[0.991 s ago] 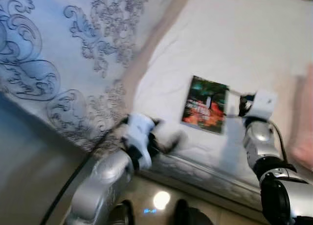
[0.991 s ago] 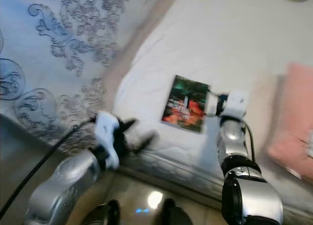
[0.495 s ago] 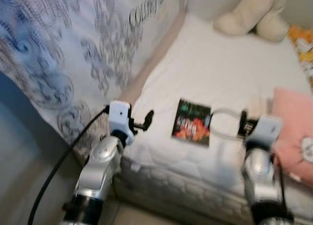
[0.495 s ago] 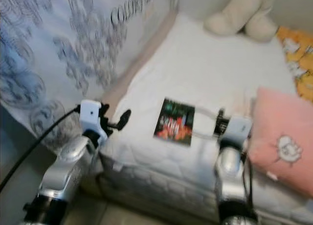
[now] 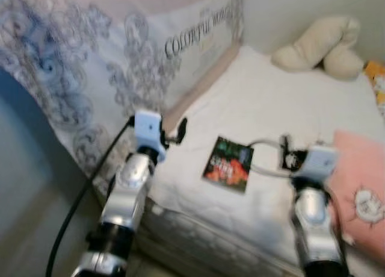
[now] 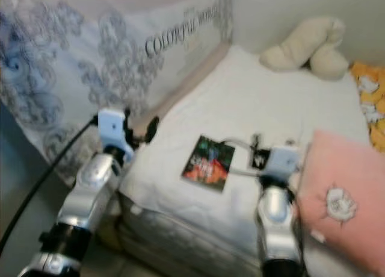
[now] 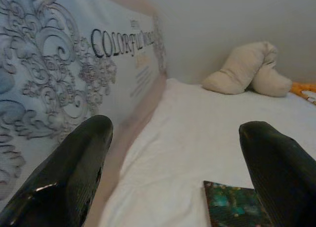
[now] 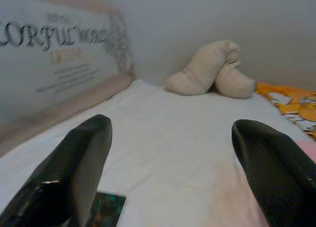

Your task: Clean up the room

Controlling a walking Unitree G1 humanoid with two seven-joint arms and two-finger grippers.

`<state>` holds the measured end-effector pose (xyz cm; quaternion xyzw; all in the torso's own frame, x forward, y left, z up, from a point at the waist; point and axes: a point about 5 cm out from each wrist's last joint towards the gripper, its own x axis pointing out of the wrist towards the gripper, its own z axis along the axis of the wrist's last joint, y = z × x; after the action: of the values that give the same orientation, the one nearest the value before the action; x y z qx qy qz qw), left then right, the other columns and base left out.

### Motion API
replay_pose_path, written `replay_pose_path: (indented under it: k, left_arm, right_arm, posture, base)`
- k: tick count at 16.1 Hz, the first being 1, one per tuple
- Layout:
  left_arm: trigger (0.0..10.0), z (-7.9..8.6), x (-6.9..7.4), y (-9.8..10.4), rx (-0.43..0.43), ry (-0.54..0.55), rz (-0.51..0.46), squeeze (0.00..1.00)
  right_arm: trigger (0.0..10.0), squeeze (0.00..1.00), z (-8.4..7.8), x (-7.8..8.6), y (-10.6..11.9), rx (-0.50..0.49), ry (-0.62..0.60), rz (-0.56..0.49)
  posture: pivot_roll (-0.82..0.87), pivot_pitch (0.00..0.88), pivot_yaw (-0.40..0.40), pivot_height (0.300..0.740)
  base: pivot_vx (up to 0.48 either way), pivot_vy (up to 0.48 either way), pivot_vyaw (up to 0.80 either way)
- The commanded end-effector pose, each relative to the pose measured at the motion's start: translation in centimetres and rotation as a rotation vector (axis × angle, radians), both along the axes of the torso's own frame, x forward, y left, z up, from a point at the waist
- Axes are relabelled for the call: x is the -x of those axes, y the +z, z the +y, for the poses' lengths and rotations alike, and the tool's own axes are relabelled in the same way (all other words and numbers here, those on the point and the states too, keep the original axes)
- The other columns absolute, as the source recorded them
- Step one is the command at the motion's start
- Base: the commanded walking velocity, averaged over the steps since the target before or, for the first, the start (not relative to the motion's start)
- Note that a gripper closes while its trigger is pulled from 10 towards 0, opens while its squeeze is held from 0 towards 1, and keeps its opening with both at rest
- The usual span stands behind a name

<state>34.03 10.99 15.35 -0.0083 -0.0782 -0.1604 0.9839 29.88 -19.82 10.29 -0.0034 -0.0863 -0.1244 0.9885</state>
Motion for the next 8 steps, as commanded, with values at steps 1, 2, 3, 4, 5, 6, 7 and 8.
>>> replay_pose_path:
  k: [1, 2, 3, 4, 5, 6, 7, 8]
  left_arm:
    - [10.0, -1.4, 0.3, -0.5, -0.004, -0.062, 0.001, 1.00]
    - [10.0, -1.4, 0.4, -0.8, -0.009, -0.061, 0.007, 1.00]
    - [10.0, -1.5, 0.4, -1.3, -0.023, -0.061, 0.014, 1.00]
    - [10.0, -1.5, 0.3, -1.3, -0.028, -0.061, 0.012, 1.00]
    - [10.0, -1.4, 0.3, -1.3, -0.032, -0.061, 0.010, 1.00]
    - [10.0, -1.3, 0.2, -1.3, -0.043, -0.057, 0.006, 1.00]
    - [10.0, -1.1, 0.1, -1.3, -0.048, -0.056, 0.007, 1.00]
    - [10.0, -1.0, -0.2, -1.3, -0.059, -0.070, 0.005, 1.00]
  right_arm:
    - [10.0, 1.00, -0.9, 0.4, -0.2, 0.008, -0.025, 0.020]
    - [10.0, 1.00, -0.8, 0.6, -0.5, 0.012, -0.022, 0.032]
    - [10.0, 1.00, -0.4, 0.9, -1.1, 0.002, -0.008, 0.057]
    - [10.0, 1.00, -0.1, 0.9, -1.1, 0.000, 0.000, 0.061]
    - [10.0, 1.00, 0.1, 0.9, -1.2, -0.002, 0.006, 0.063]
    - [10.0, 1.00, 0.3, 0.9, -1.1, 0.000, 0.017, 0.059]
    - [10.0, 1.00, 0.5, 0.8, -1.0, 0.002, 0.023, 0.054]
    - [10.0, 1.00, 0.5, 0.7, -0.9, -0.019, 0.009, 0.050]
  posture:
    - [0.11, 0.000, -0.040, 0.740]
    - [0.11, 0.000, -0.042, 0.740]
    - [0.11, 0.000, -0.046, 0.740]
    - [0.11, 0.000, -0.047, 0.740]
    - [0.11, 0.000, -0.047, 0.740]
    - [0.11, 0.000, -0.039, 0.740]
    - [0.11, 0.000, -0.030, 0.740]
    - [0.11, 0.000, -0.017, 0.740]
  base:
    - [0.401, -0.255, 0.00]
    - [0.401, -0.255, 0.00]
    - [0.416, 0.000, 0.00]
    - [0.416, 0.000, 0.00]
    - [0.416, 0.000, 0.00]
    - [0.412, 0.000, 0.00]
    - [0.416, 0.000, 0.00]
    - [0.416, 0.000, 0.00]
